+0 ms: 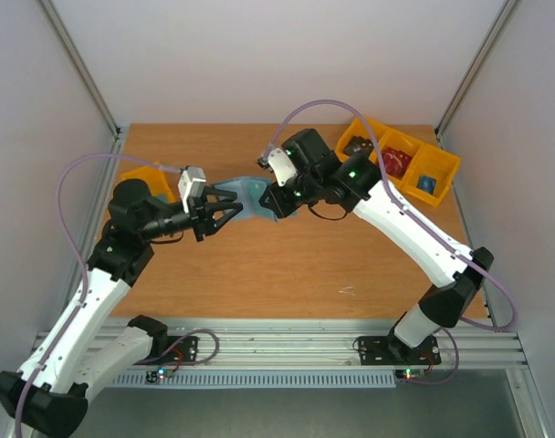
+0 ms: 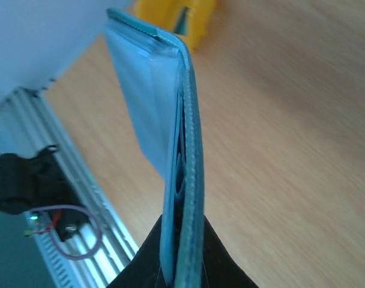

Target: Take the credit cards out of the card holder

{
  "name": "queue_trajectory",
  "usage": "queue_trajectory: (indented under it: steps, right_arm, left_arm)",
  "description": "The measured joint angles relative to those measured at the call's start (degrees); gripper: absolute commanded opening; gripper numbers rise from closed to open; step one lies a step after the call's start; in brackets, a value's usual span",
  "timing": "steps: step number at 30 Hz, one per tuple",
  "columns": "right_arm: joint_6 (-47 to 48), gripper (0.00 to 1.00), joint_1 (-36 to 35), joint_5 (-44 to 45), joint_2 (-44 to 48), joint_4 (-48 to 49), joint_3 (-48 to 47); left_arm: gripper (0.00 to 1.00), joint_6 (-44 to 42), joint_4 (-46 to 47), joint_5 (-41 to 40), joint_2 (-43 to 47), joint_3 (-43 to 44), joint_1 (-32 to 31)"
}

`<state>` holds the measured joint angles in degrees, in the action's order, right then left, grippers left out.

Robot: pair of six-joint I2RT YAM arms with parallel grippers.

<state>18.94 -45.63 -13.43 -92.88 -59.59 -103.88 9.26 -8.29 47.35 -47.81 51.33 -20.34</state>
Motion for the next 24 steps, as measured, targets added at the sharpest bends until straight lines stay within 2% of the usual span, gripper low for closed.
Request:
queue_trajectory:
  steps: [9, 24]
  right_arm:
    - [2.21, 0.01, 0.24, -17.55, 7.23, 12.85, 6.69]
    - [8.00, 0.01, 1.66, -25.83, 10.64, 16.46, 9.33]
  left_arm:
    - [0.37, 7.06, 5.22, 5.18, -2.97, -0.70, 0.00]
    - [0.37, 8.04, 6.23, 7.85, -0.96, -0.61, 0.00]
